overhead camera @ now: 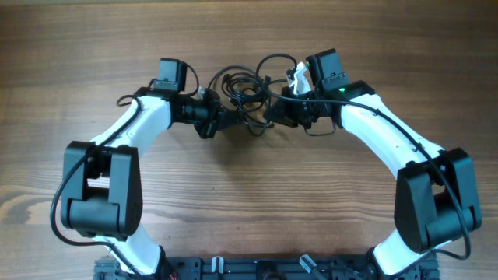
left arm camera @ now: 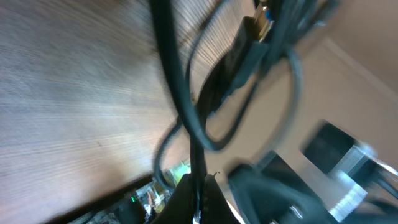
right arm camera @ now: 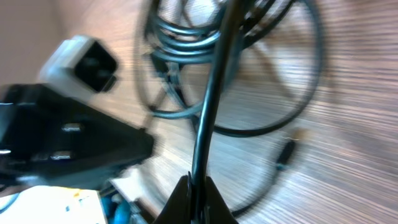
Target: Untangle cables
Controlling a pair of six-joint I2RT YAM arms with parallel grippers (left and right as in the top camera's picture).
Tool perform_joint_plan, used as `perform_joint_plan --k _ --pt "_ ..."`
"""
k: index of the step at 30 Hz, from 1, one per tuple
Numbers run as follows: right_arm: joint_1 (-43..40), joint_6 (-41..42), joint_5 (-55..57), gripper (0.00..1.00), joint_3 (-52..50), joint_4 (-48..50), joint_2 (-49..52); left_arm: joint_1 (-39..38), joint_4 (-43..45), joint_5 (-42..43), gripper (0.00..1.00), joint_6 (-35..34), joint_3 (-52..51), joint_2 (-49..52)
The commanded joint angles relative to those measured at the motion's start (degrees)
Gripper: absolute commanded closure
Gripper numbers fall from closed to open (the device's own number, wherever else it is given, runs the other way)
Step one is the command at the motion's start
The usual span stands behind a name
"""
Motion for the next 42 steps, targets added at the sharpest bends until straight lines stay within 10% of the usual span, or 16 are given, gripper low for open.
perform_joint_plan --k 1,11,15,19,26,31,42 --pt "-0.13 -6.16 10.71 0.96 0.17 -3.69 -0.72 3.72 0.24 14.38 0.96 6.05 -0.09 -0.70" --pt "-0.13 -13.03 25.22 0.96 0.17 -5.53 -0.72 13.81 0.02 20.04 0.96 26.93 -0.09 -0.70" --pt "-0.13 -13.16 23.91 0.96 0.17 -4.66 -0.72 14.08 -3.67 8.63 0.95 33.42 -0.09 -0.70" --pt "-0.13 -16.02 17.07 0.96 0.17 -4.22 -0.72 12.92 -10.12 -14.10 0.94 33.38 -0.09 -0.70" --pt "-0.13 -16.02 8.41 0.96 0.17 -2.71 -0.72 8.98 -12.76 -25.88 0.83 33.35 -0.09 -0.70" --pt "-0.13 -16.06 8.44 0.96 0.17 -2.69 -0.72 6.78 -13.92 -27.76 0.35 33.31 -0.09 -0.70" --pt "-0.13 -16.68 8.31 0.96 0.17 -2.69 -0.72 5.86 -11.34 -19.58 0.30 24.57 2.27 -0.76"
